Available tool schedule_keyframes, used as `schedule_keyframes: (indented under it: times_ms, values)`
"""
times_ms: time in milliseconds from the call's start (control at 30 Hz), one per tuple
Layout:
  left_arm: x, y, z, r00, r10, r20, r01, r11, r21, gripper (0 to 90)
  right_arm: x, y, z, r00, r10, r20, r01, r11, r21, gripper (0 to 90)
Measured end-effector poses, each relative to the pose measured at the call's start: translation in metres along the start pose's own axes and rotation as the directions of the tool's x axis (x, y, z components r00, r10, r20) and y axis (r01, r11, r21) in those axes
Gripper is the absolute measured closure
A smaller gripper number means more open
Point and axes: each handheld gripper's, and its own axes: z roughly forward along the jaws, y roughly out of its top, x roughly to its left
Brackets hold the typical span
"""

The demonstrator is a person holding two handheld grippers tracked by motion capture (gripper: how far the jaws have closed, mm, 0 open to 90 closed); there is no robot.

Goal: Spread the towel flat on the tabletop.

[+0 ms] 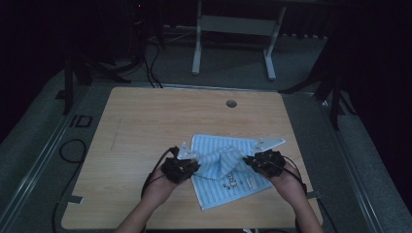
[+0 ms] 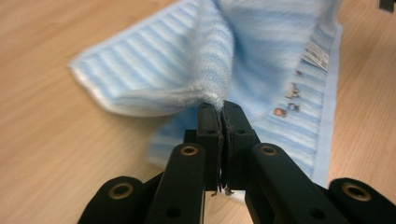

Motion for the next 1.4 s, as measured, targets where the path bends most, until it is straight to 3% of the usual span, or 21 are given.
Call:
schedule_keyframes:
  times_ms: [133, 167, 267, 400, 433, 600, 667, 733, 767, 833, 867, 900, 967, 1033, 1067, 1100, 1167, 1200, 1300, 1333, 1400]
  values:
    - [0.018, 0.003, -0.016, 0.9981, -0.037, -0.049, 0.036, 0.999, -0.028, 87.0, -0.014, -0.007, -0.006, 0.9983, 0.057, 0.015, -0.057, 0.998, -0.017, 88.0]
    - [0.024, 0.004, -0.02, 0.9965, -0.054, -0.064, 0.052, 0.9979, -0.038, 86.9, -0.025, -0.01, -0.009, 0.9944, 0.102, 0.026, -0.102, 0.995, -0.023, 88.0]
    - [0.037, 0.007, -0.023, 0.9917, -0.083, -0.098, 0.079, 0.9959, -0.046, 87.0, -0.034, -0.013, -0.008, 0.9905, 0.133, 0.032, -0.133, 0.991, -0.019, 88.0]
    - [0.05, 0.009, -0.018, 0.9866, -0.106, -0.125, 0.103, 0.9942, -0.031, 86.9, -0.045, -0.017, -0.005, 0.9813, 0.188, 0.04, -0.188, 0.982, -0.015, 88.0]
    - [0.062, 0.01, -0.006, 0.981, -0.133, -0.141, 0.132, 0.9911, -0.018, 86.8, -0.056, -0.022, 0.006, 0.972, 0.232, 0.041, -0.232, 0.973, 0.008, 87.9]
    - [0.076, 0.015, 0.013, 0.9743, -0.164, -0.155, 0.165, 0.9862, -0.001, 86.6, -0.065, -0.025, 0.025, 0.9636, 0.264, 0.04, -0.266, 0.963, 0.046, 87.9]
    - [0.084, 0.018, 0.025, 0.9729, -0.176, -0.149, 0.184, 0.9821, 0.04, 79.1, -0.07, -0.026, 0.037, 0.9592, 0.278, 0.054, -0.281, 0.957, 0.077, 86.1]
    - [0.082, 0.018, 0.024, 0.9718, -0.184, -0.148, 0.191, 0.9811, 0.034, 60.2, -0.074, -0.026, 0.04, 0.9564, 0.278, 0.089, -0.286, 0.953, 0.097, 72.8]
    - [0.082, 0.018, 0.024, 0.9718, -0.184, -0.148, 0.191, 0.9811, 0.034, 57.6, -0.074, -0.026, 0.04, 0.9564, 0.278, 0.089, -0.286, 0.953, 0.097, 72.8]
    - [0.069, 0.017, 0.013, 0.98, -0.153, -0.127, 0.155, 0.9879, 0.007, 49.6, -0.079, -0.03, 0.036, 0.9437, 0.307, 0.124, -0.318, 0.944, 0.088, 62.0]
    - [0.069, 0.017, 0.013, 0.98, -0.153, -0.127, 0.155, 0.9879, 0.007, 47.8, -0.079, -0.03, 0.036, 0.9437, 0.307, 0.124, -0.318, 0.944, 0.088, 62.0]
    - [0.055, 0.015, 0.008, 0.9901, -0.119, -0.075, 0.12, 0.9928, 0.007, 47.9, -0.082, -0.034, 0.03, 0.9363, 0.324, 0.136, -0.337, 0.938, 0.084, 59.5]
    - [0.047, 0.015, 0.007, 0.994, -0.095, -0.054, 0.096, 0.9954, 0.01, 47.8, -0.079, -0.037, 0.025, 0.938, 0.325, 0.121, -0.335, 0.939, 0.08, 59.3]
    - [0.021, 0.01, 0.013, 0.9994, -0.026, 0.021, 0.025, 0.9981, 0.056, 45.9, -0.072, -0.04, 0.025, 0.9507, 0.291, 0.108, -0.302, 0.948, 0.105, 59.1]
    - [0.021, 0.01, 0.013, 0.9994, -0.026, 0.021, 0.025, 0.9981, 0.056, 45.9, -0.068, -0.042, 0.025, 0.957, 0.271, 0.103, -0.283, 0.952, 0.121, 59.1]
    - [0.003, 0.004, 0.019, 0.9977, 0.009, 0.067, -0.016, 0.9949, 0.099, 45.8, -0.064, -0.043, 0.026, 0.9612, 0.26, 0.093, -0.271, 0.952, 0.141, 58.9]
    - [-0.005, 0.0, 0.023, 0.9959, 0.016, 0.089, -0.027, 0.9922, 0.121, 44.9, -0.056, -0.048, 0.026, 0.9699, 0.231, 0.079, -0.241, 0.955, 0.172, 57.4]
    - [-0.02, -0.008, 0.028, 0.9912, 0.036, 0.127, -0.055, 0.988, 0.145, 42.0, -0.052, -0.05, 0.027, 0.9734, 0.219, 0.067, -0.228, 0.954, 0.195, 55.8]
    - [-0.038, -0.02, 0.034, 0.9804, 0.071, 0.184, -0.103, 0.9803, 0.169, 41.6, -0.042, -0.061, 0.027, 0.9785, 0.199, 0.056, -0.206, 0.953, 0.223, 54.9]
    - [-0.038, -0.02, 0.034, 0.9804, 0.071, 0.184, -0.103, 0.9803, 0.169, 41.6, -0.039, -0.065, 0.027, 0.9801, 0.193, 0.048, -0.199, 0.951, 0.237, 54.2]
    - [-0.05, -0.028, 0.04, 0.9753, 0.113, 0.19, -0.152, 0.9665, 0.206, 41.6, -0.035, -0.073, 0.029, 0.9815, 0.187, 0.044, -0.192, 0.948, 0.253, 54.1]
